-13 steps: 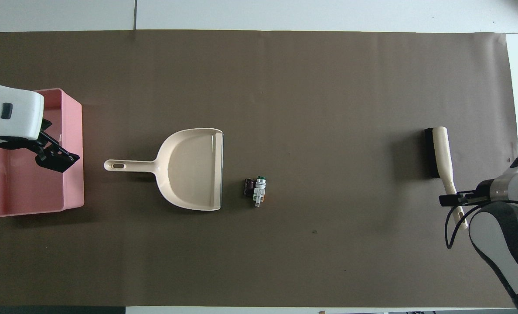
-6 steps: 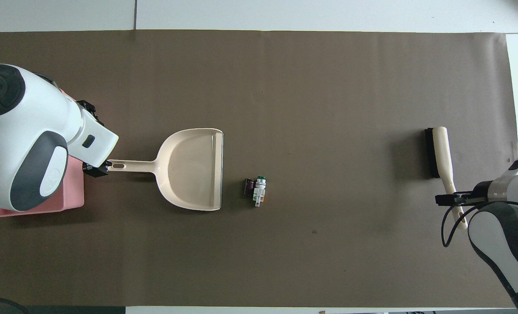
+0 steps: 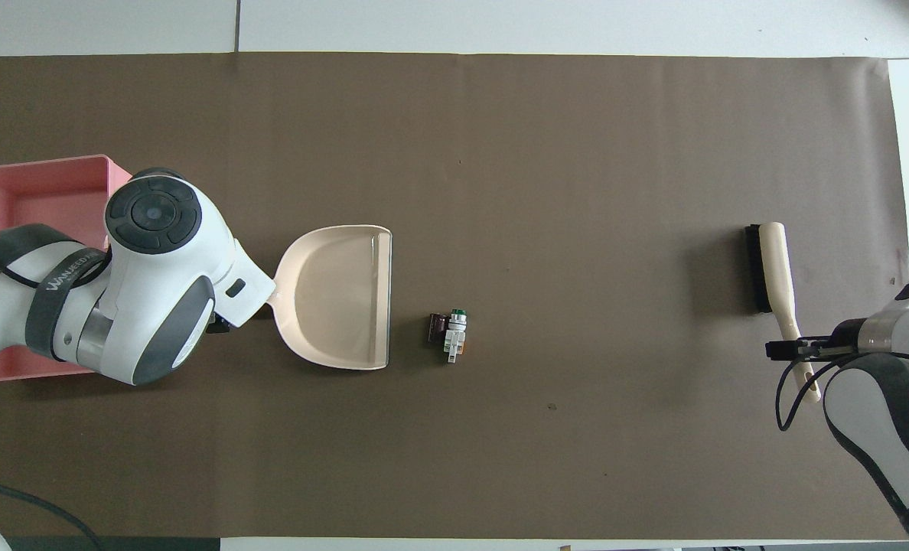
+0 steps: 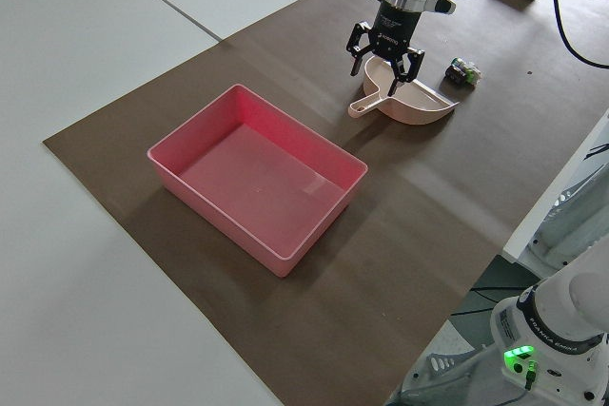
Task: Clean e-waste and dump in bin
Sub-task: 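Drag the dustpan with the left gripper toward the electronic part, then grasp the cream brush handle with the right gripper and lift it, then move the brush with the right gripper behind the electronic part, then sweep the electronic part into the dustpan with the right gripper's brush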
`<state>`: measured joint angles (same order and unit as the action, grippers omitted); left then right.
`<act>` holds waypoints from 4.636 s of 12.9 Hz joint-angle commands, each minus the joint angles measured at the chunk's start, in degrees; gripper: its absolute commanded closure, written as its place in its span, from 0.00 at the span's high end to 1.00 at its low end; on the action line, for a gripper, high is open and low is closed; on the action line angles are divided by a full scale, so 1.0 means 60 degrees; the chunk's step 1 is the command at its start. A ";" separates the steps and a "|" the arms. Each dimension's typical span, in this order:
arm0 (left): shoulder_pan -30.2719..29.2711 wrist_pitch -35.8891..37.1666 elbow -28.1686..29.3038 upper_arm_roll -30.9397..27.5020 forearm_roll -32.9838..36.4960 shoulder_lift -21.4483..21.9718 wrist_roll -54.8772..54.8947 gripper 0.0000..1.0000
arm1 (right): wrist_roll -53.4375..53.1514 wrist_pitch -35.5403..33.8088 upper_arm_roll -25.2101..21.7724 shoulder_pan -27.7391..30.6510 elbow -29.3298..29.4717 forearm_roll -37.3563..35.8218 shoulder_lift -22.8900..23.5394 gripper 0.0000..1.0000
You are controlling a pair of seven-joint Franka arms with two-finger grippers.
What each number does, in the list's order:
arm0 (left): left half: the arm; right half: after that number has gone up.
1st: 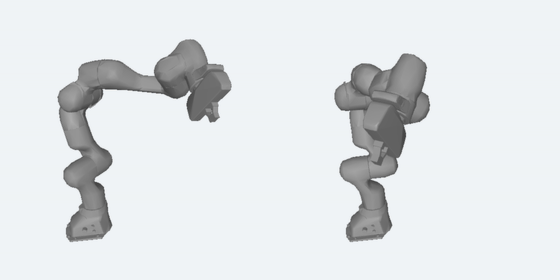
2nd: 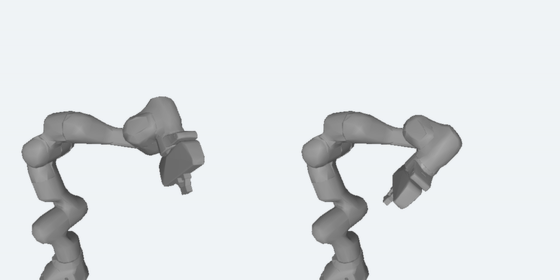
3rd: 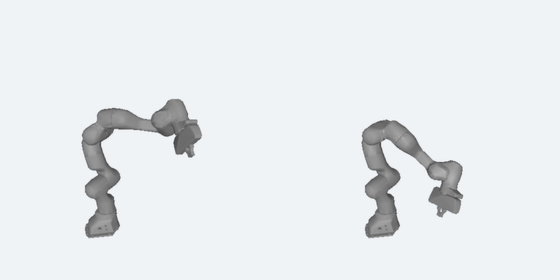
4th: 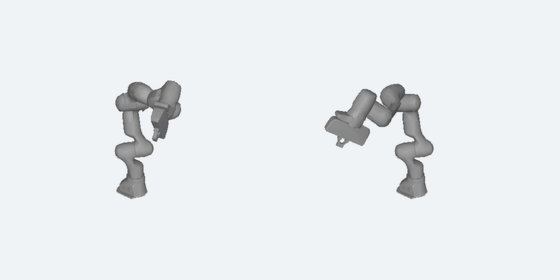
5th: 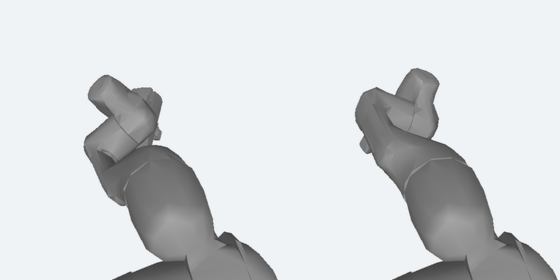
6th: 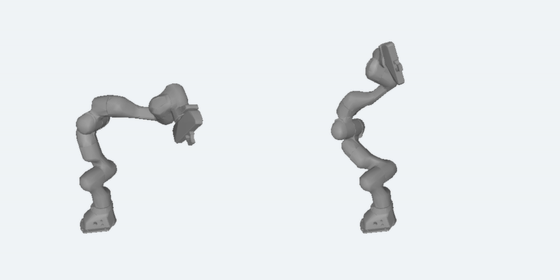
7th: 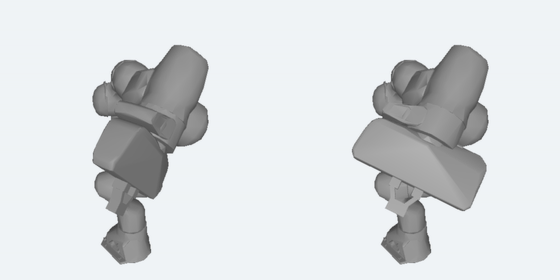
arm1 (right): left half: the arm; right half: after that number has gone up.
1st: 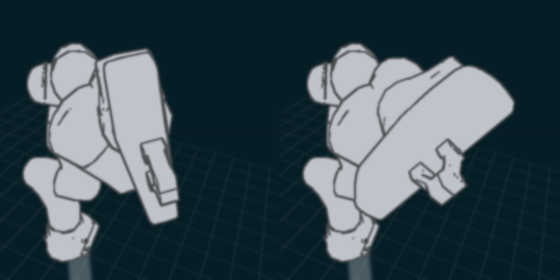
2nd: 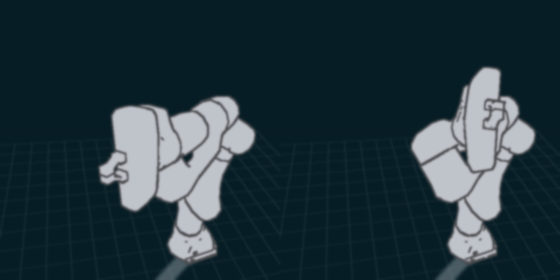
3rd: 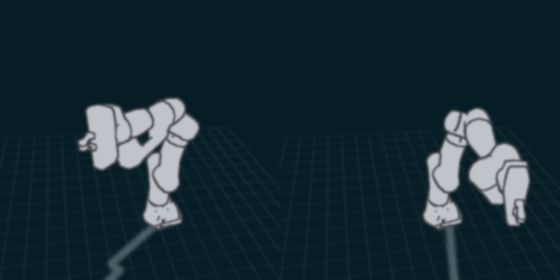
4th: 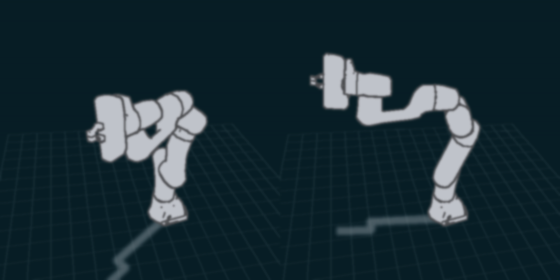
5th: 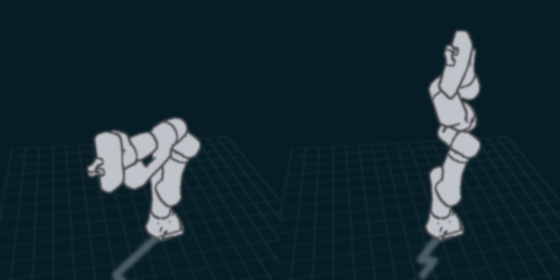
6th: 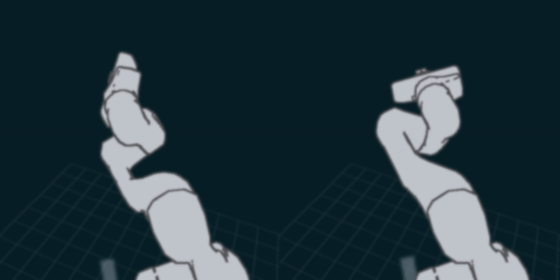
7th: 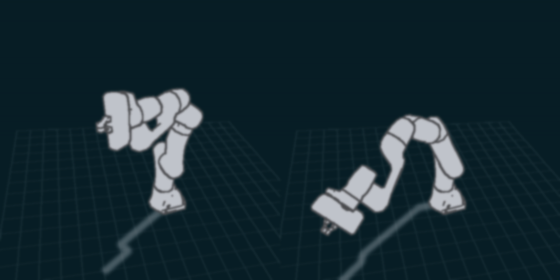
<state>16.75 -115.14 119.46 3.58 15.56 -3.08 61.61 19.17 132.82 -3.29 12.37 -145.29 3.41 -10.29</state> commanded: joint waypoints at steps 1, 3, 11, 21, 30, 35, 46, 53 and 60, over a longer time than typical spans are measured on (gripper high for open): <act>0.0241 -0.0599 0.0554 -0.0113 0.0248 0.0118 -0.0467 0.95 | 0.0189 0.0172 0.0066 0.0135 -0.0073 0.0165 0.0016 0.64; 0.0431 -0.0776 0.0671 -0.0113 0.0263 -0.0014 -0.0804 0.95 | 0.0146 0.0085 0.0066 0.0121 -0.0014 0.0165 0.0031 0.52; 0.0534 -0.1202 0.1082 -0.0113 0.0395 -0.0233 -0.1157 0.90 | -0.0206 -0.0603 0.0066 0.0033 0.0498 0.0311 0.0075 0.00; 0.0754 -0.0718 0.0789 -0.0113 0.0395 -0.0029 -0.1055 0.25 | -0.5004 -0.4295 0.0241 -0.3229 0.2272 0.0150 -0.0716 0.00; 0.0754 0.0102 0.0159 -0.0113 0.1521 0.0044 0.0366 0.00 | -1.0427 -0.2978 0.0271 -0.7727 0.1451 0.0165 -0.0484 0.00; 0.0915 0.0337 0.0173 -0.0099 0.1757 -0.0072 -0.0406 0.00 | -1.0841 -0.1455 0.0300 -0.9327 0.1509 0.0326 0.0557 0.00; 0.1926 0.0234 0.0290 -0.0084 0.1669 -0.0644 -0.1495 0.00 | -0.9878 0.0490 0.0329 -1.0528 0.2299 0.2913 0.2065 0.00; 0.1941 0.0234 0.0554 -0.0084 0.1669 -0.0586 -0.1480 0.00 | -0.8585 0.1872 0.0432 -1.0924 0.4350 0.6419 0.3693 0.00; 0.1751 -0.0525 0.0817 -0.0069 0.1669 -0.0498 -0.1187 0.00 | -0.9665 -0.0044 0.0315 -1.0486 0.3971 0.4976 0.2303 0.00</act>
<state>27.44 -114.85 122.07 3.46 25.01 -6.89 53.41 -35.31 135.03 -1.67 -51.86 -119.44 37.92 7.20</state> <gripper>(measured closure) 0.670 0.744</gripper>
